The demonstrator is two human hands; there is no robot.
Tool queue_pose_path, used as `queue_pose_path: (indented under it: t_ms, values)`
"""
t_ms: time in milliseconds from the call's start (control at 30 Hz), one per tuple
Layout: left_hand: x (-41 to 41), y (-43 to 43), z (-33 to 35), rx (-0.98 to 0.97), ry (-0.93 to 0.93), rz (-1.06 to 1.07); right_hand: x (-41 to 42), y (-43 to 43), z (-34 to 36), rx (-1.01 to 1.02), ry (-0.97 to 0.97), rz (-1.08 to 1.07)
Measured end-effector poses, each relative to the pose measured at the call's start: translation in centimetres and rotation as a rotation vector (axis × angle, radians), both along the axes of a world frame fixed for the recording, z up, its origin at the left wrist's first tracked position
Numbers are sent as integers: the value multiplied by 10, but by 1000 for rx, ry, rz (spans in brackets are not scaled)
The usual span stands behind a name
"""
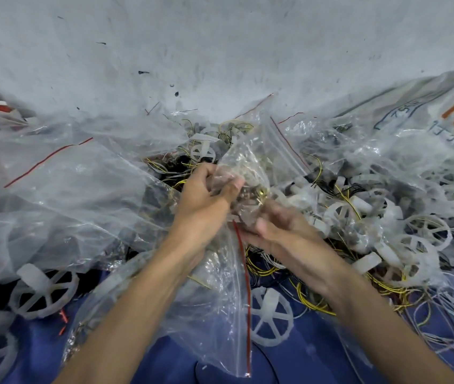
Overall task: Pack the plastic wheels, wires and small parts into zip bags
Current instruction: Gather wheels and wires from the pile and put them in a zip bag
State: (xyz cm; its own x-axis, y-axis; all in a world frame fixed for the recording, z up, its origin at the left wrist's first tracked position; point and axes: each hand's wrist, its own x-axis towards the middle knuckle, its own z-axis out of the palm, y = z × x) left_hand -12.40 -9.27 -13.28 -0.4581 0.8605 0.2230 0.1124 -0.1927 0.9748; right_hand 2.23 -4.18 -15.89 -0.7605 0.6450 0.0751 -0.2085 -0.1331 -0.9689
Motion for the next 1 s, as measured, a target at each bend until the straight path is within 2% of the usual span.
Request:
queue_pose_path:
  t_ms: [133,233,367,667,800,900,1000]
  values:
    - [-1,-2,0,-91,188,-161,-4,-6,3,-67,-8,-243]
    - [-3,-4,1,-162,256,-206,-2,-4,3,-95,-75,-304]
    - [-4,-6,3,-255,299,-241,-3,-6,3,-34,-180,-269]
    - [-7,-10,7,-263,389,-328,1,-4,6,-20,-158,-213]
    - [-5,-10,10,-285,454,-256,4,-2,5,-34,-184,-181]
    - [-7,-9,8,-259,401,-168,5,-4,9,-50,-134,-178]
    - [-7,-11,8,-285,401,-239,6,-6,11,-63,-65,-213]
